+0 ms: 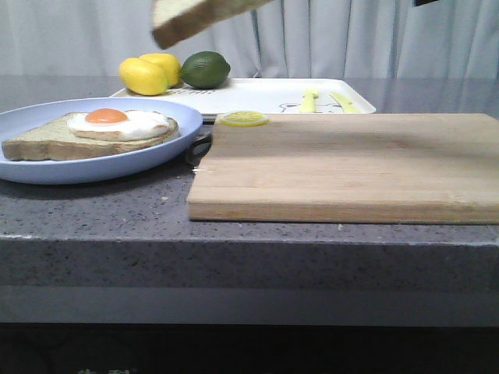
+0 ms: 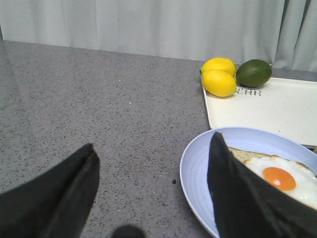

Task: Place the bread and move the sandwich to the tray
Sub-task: 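Carry the bread over the egg toast and release it on top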

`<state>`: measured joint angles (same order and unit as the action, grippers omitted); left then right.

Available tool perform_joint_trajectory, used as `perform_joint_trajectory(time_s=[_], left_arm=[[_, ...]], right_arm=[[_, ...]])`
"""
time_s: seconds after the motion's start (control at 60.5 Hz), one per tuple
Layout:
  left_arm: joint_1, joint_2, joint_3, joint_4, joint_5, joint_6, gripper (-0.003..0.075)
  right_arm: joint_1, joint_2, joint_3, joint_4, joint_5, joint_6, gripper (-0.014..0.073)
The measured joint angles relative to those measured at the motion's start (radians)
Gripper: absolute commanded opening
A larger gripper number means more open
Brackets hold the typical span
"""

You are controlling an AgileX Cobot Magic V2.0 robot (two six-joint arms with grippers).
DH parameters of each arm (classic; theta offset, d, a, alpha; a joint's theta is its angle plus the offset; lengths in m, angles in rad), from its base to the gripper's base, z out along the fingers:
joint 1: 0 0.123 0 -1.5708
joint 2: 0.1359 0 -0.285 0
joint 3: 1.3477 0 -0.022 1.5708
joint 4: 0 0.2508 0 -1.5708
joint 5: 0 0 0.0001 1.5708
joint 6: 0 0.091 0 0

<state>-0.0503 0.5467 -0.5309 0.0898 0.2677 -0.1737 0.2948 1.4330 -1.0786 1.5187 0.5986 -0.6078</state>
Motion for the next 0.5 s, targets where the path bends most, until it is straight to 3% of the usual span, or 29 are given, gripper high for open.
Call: perform_joint_trajectory(time_s=[0.182,0.331,0.496], left_arm=[[0.0,0.0,0.0,0.0,0.0,0.0,0.0459],[0.0,0.0,0.0,0.0,0.0,0.0,0.0459],[0.0,0.0,0.0,0.0,-0.002,0.0,0.0459]], right_arm=[[0.159,0.187,-0.083,0.234,-0.07,-0.133,-0.0059],[0.19,0.32,-0.135,0.265,-0.09,-0.159,-0.0054],[0.192,0.418,-0.136,0.269,-0.099,-0.161,0.0039]])
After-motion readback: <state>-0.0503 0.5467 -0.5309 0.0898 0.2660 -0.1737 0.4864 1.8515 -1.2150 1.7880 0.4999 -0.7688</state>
